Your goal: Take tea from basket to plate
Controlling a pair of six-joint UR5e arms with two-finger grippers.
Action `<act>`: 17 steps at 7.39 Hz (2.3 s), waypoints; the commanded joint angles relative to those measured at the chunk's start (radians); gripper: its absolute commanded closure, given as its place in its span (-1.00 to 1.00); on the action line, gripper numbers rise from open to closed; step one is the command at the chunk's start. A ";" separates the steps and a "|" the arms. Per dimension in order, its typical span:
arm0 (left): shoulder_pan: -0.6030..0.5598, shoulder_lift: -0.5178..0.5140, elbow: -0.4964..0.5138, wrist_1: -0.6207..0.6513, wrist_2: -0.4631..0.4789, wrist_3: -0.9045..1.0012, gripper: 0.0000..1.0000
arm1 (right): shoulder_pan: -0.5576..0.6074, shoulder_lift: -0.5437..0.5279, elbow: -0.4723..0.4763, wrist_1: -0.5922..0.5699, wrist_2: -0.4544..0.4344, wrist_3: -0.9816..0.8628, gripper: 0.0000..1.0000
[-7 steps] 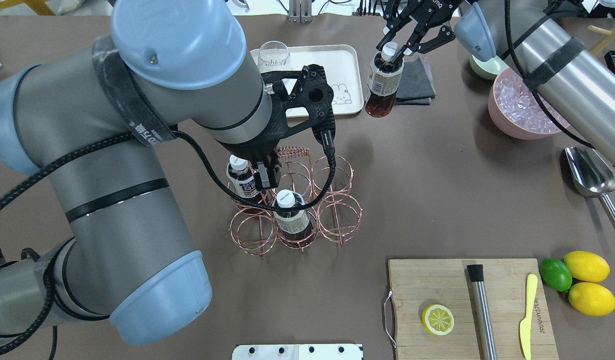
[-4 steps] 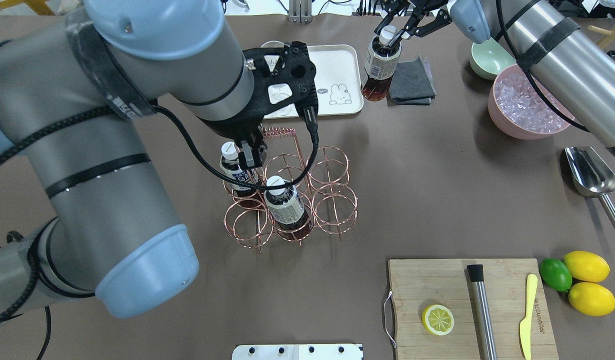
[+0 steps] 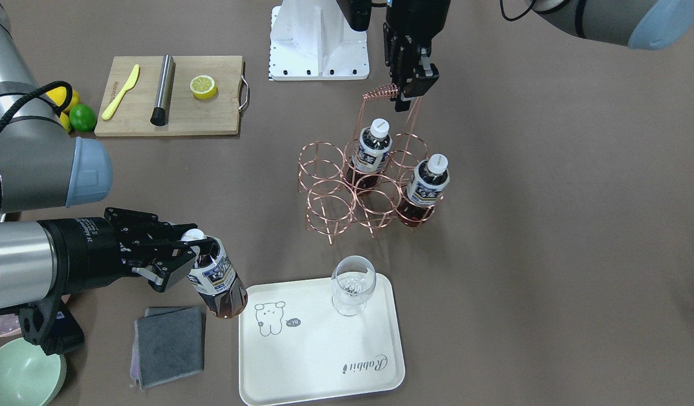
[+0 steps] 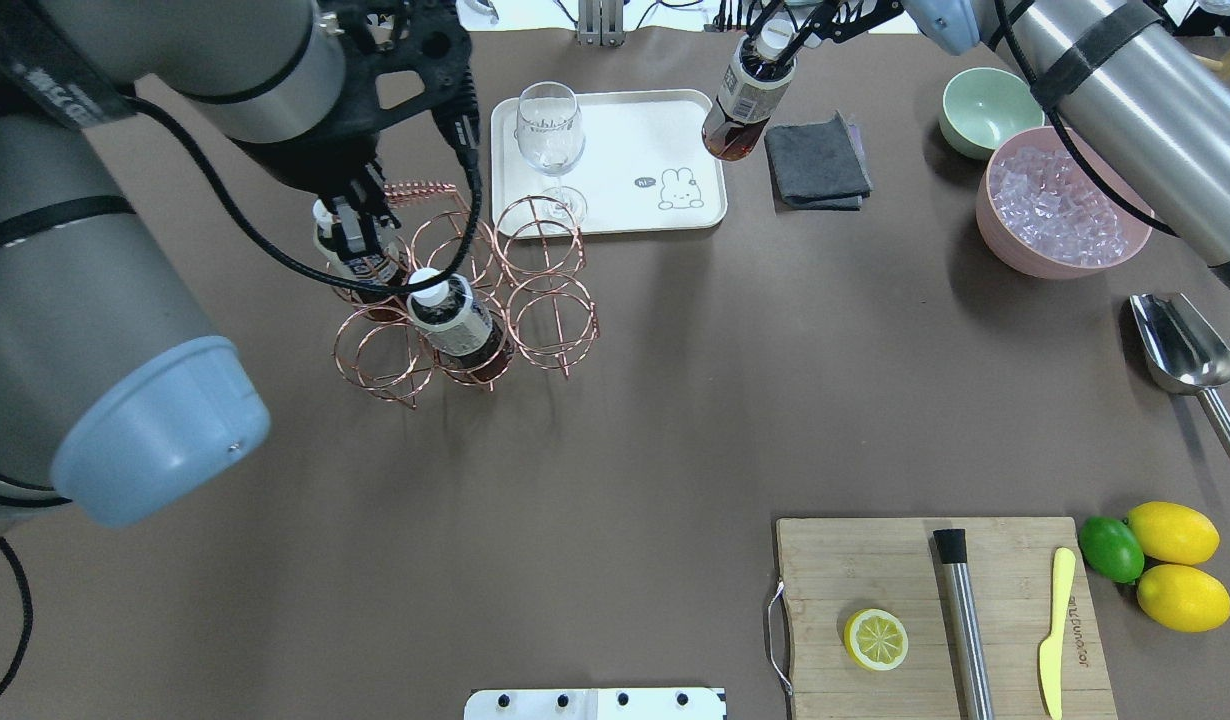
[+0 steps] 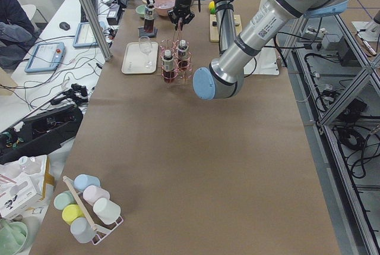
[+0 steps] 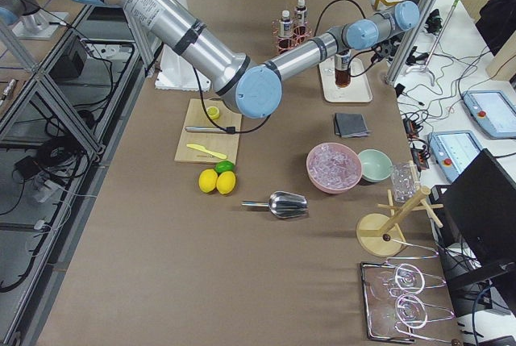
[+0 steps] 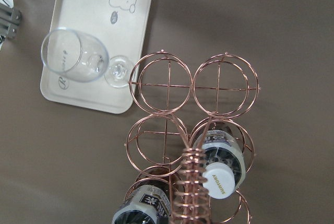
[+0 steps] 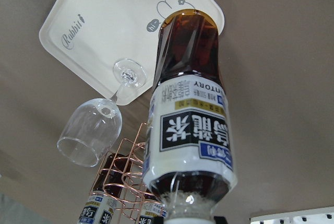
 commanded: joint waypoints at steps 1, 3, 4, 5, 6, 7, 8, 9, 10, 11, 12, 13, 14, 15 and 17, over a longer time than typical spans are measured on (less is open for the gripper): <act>-0.119 0.197 -0.121 0.024 -0.042 0.146 1.00 | 0.003 0.009 -0.001 0.047 -0.005 -0.099 1.00; -0.321 0.341 -0.138 0.027 -0.134 0.243 1.00 | 0.001 0.025 -0.002 0.136 -0.071 -0.197 1.00; -0.411 0.368 -0.129 0.030 -0.153 0.358 1.00 | 0.000 0.035 -0.005 0.166 -0.103 -0.219 1.00; -0.466 0.408 -0.112 0.031 -0.150 0.512 1.00 | -0.005 0.036 -0.007 0.211 -0.142 -0.220 1.00; -0.512 0.442 -0.071 0.022 -0.157 0.609 1.00 | -0.007 0.038 -0.007 0.216 -0.148 -0.220 1.00; -0.563 0.444 0.002 -0.001 -0.202 0.672 1.00 | -0.008 0.041 -0.007 0.220 -0.156 -0.220 1.00; -0.621 0.442 0.092 -0.045 -0.216 0.775 1.00 | -0.008 0.041 -0.007 0.240 -0.168 -0.225 1.00; -0.655 0.441 0.172 -0.080 -0.231 0.866 1.00 | -0.008 0.041 -0.008 0.266 -0.198 -0.227 1.00; -0.681 0.435 0.251 -0.129 -0.234 0.924 1.00 | -0.010 0.041 -0.008 0.294 -0.231 -0.242 1.00; -0.700 0.430 0.311 -0.168 -0.236 0.978 1.00 | -0.010 0.042 -0.008 0.309 -0.255 -0.249 1.00; -0.720 0.423 0.372 -0.209 -0.236 1.013 1.00 | -0.010 0.042 -0.008 0.326 -0.275 -0.250 1.00; -0.735 0.409 0.438 -0.258 -0.239 1.032 1.00 | -0.010 0.041 -0.008 0.349 -0.303 -0.251 1.00; -0.734 0.389 0.493 -0.283 -0.265 1.031 1.00 | -0.010 0.042 -0.007 0.351 -0.320 -0.263 1.00; -0.738 0.370 0.556 -0.318 -0.282 1.032 1.00 | -0.011 0.042 -0.007 0.369 -0.353 -0.280 1.00; -0.740 0.370 0.567 -0.320 -0.283 1.032 1.00 | -0.023 0.042 -0.007 0.394 -0.406 -0.282 1.00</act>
